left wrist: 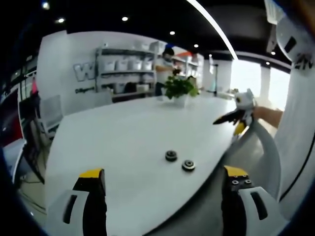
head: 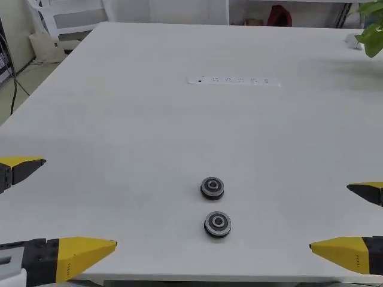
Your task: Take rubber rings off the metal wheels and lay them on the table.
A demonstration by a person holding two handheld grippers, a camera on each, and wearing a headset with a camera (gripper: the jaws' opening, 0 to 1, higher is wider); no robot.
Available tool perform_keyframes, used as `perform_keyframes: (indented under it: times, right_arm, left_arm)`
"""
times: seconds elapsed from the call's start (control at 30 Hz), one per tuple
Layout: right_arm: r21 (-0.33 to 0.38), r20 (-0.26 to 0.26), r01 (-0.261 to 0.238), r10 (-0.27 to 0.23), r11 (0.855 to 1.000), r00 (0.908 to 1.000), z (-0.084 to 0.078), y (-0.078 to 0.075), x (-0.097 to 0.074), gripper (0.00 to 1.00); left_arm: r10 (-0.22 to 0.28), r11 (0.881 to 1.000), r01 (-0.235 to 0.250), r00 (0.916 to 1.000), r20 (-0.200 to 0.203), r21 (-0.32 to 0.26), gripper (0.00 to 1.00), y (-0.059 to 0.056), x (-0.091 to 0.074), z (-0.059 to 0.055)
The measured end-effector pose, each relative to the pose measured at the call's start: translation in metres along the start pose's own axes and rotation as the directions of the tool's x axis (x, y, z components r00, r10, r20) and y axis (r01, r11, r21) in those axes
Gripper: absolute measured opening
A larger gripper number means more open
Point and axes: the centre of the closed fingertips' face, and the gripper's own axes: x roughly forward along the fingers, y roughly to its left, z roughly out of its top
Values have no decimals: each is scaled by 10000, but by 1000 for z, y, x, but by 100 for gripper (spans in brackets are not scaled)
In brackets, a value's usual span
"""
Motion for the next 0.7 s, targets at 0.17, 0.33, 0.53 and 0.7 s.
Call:
perform_keyframes:
  times: [0.17, 0.33, 0.53, 0.7]
  right_arm:
    - [-39, 48, -236, 236, 9997, 9997, 2, -5, -1, 93]
    - [-44, 173, -473, 474, 9989, 9987, 3, -11, -2, 91]
    - [-111, 204, -697, 699, 9975, 9973, 4, -16, 3, 88]
    - [-291, 255, -973, 981, 9948, 9949, 4, -19, 10, 87]
  left_arm:
    - [205, 9998, -204, 9997, -143, 71, 99, -1, 6, 4]
    - [175, 9993, -163, 9991, -377, 322, 98, -9, 15, 7]
    - [-19, 9991, 43, 9984, -570, 414, 97, -17, 28, 9]
    - [-118, 9986, 148, 9981, -601, 509, 95, -22, 37, 12]
